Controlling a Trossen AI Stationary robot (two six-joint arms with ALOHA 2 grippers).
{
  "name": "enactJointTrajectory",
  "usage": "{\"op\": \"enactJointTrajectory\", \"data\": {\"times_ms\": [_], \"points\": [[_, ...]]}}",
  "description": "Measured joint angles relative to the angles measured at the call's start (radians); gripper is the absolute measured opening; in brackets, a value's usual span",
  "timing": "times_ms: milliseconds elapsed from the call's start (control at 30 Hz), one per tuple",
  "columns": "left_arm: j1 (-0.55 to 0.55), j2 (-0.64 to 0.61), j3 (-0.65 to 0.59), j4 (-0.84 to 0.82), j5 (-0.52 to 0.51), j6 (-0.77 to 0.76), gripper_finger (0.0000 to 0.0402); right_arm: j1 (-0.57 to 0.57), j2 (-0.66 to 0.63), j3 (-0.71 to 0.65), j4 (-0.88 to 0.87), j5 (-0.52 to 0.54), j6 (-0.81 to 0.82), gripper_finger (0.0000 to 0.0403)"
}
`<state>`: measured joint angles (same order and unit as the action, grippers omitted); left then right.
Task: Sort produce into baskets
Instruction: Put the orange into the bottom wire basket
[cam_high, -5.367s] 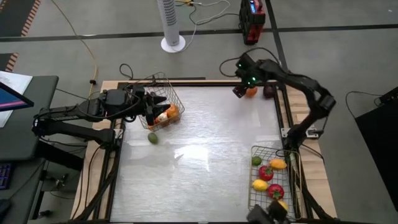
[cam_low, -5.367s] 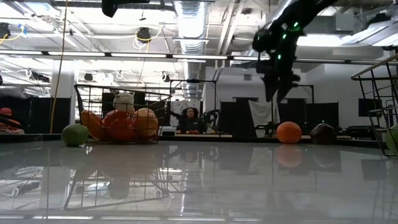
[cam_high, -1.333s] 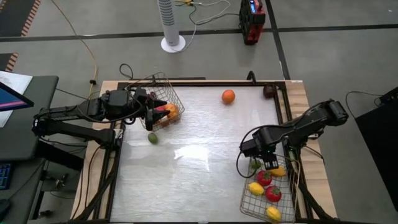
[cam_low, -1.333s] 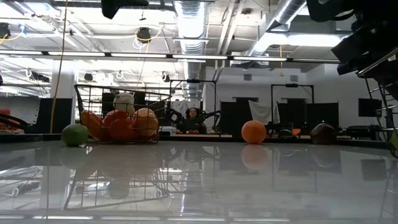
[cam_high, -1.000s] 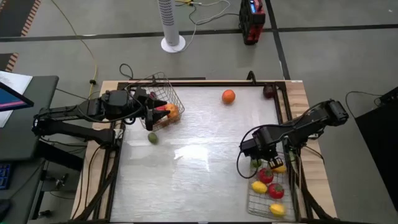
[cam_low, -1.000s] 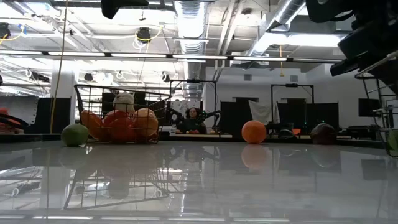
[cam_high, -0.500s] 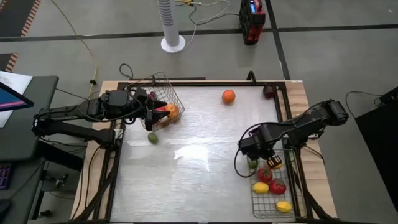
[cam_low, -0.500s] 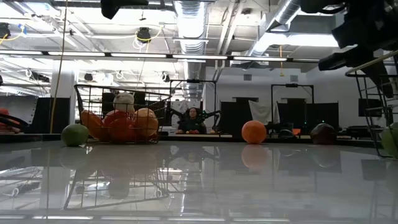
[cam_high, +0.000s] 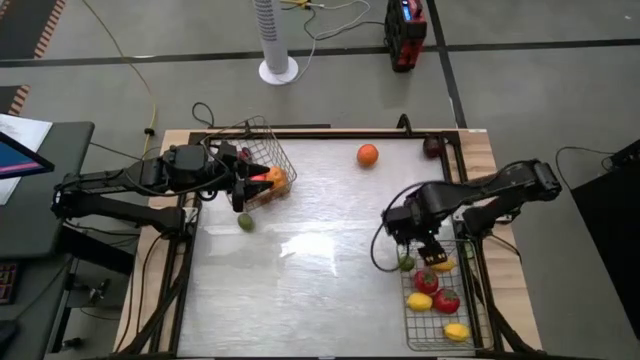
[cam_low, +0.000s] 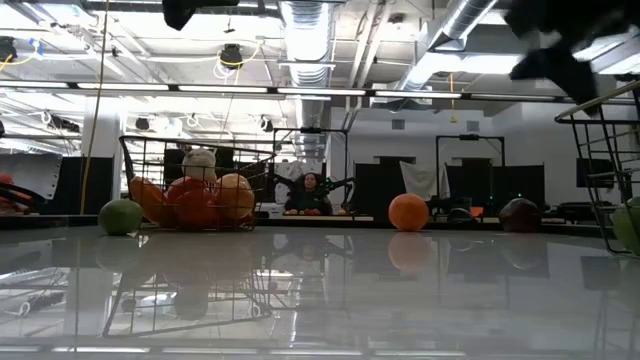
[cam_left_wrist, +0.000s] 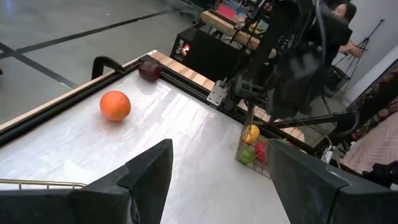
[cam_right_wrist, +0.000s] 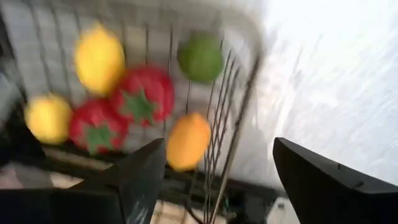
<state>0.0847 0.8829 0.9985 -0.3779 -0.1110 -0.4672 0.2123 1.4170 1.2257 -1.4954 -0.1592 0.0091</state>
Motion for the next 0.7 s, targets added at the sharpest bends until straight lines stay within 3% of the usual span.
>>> {"op": "enactJointTrajectory", "data": {"times_ms": [167, 267, 367, 500, 600, 700], "points": [[0.000, 0.000, 0.000, 0.001, 0.000, -0.017, 0.0245, -0.152, -0.044, 0.045, 0.184, 0.006, 0.098, 0.0327], [0.000, 0.000, 0.000, 0.001, -0.001, -0.019, 0.0245, -0.287, -0.035, 0.028, 0.319, 0.084, 0.132, 0.0324], [0.000, 0.000, 0.000, 0.001, -0.006, -0.022, 0.0245, -0.408, 0.009, 0.018, 0.507, 0.182, 0.134, 0.0322], [0.000, 0.000, 0.000, 0.002, -0.007, -0.032, 0.0245, -0.545, 0.120, 0.025, 0.709, 0.200, 0.162, 0.0331], [0.000, 0.000, 0.000, 0.002, -0.007, -0.042, 0.0245, -0.616, 0.225, 0.074, 0.741, 0.201, 0.205, 0.0350], [0.000, 0.000, 0.000, 0.002, -0.007, -0.042, 0.0245, -0.669, 0.340, 0.187, 0.620, 0.196, 0.279, 0.0367]]}}
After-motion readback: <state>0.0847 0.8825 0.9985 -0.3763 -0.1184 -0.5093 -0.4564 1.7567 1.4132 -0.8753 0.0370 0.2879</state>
